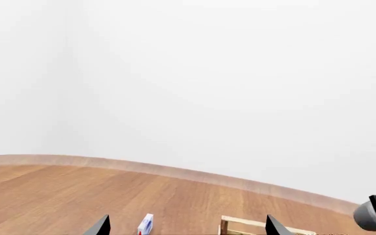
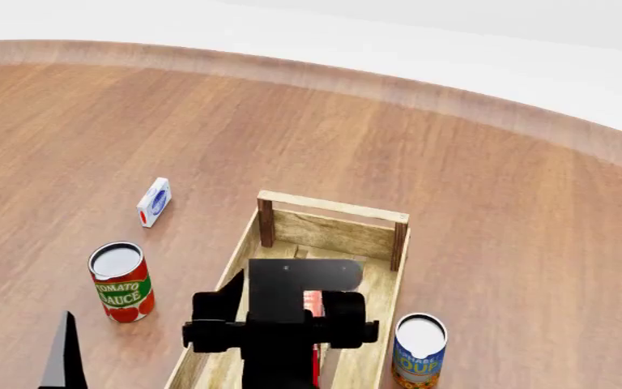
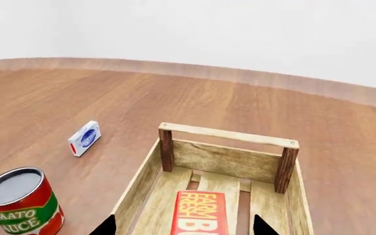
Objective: Pick up the butter and put it in the tray.
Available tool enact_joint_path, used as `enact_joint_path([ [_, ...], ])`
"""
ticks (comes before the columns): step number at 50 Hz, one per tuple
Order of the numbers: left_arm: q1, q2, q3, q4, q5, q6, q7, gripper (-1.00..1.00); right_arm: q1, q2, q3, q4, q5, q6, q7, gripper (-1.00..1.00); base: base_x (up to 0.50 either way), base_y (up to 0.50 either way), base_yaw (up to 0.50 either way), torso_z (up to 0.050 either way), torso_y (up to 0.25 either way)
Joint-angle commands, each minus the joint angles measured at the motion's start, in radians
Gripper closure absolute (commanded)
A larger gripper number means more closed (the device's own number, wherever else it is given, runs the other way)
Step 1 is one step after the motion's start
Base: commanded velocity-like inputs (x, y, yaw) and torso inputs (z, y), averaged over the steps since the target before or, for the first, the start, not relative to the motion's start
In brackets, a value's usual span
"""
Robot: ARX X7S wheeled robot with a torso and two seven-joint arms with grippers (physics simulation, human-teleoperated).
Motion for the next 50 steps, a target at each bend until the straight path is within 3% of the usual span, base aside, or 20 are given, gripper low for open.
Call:
enact_joint_path([
  [1, -0.004, 0.01, -0.003, -0.013, 0.014, 0.004, 0.011, -1.0, 0.013, 0.158, -0.026, -0.287, -0.15, -0.076, 0.125, -1.0, 0.0, 0.0, 0.0, 0.0, 0.0],
  [3, -0.006, 0.014, 0.003, -0.025, 0.021, 0.007, 0.013, -1.0, 0.009, 0.214, -0.047, -0.348, -0.274, -0.14, 0.158, -1.0, 0.0, 0.0, 0.0, 0.0, 0.0],
  [16, -0.007, 0.022, 0.026, -0.055, 0.043, 0.016, 0.016, -1.0, -0.062, 0.379, -0.121, -0.562, -0.569, -0.162, 0.398, -1.0, 0.0, 0.0, 0.0, 0.0, 0.0],
  [38, -0.024, 0.036, 0.088, -0.097, 0.081, 0.0, 0.029, -1.0, -0.16, 0.53, -0.189, -0.864, -0.843, 0.027, 0.679, -1.0, 0.0, 0.0, 0.0, 0.0, 0.0],
  [50, -0.049, 0.069, 0.137, -0.225, 0.133, 0.047, 0.053, -1.0, -0.239, 0.555, -0.122, -0.888, -0.905, 0.086, 0.681, -1.0, 0.0, 0.0, 0.0, 0.0, 0.0],
])
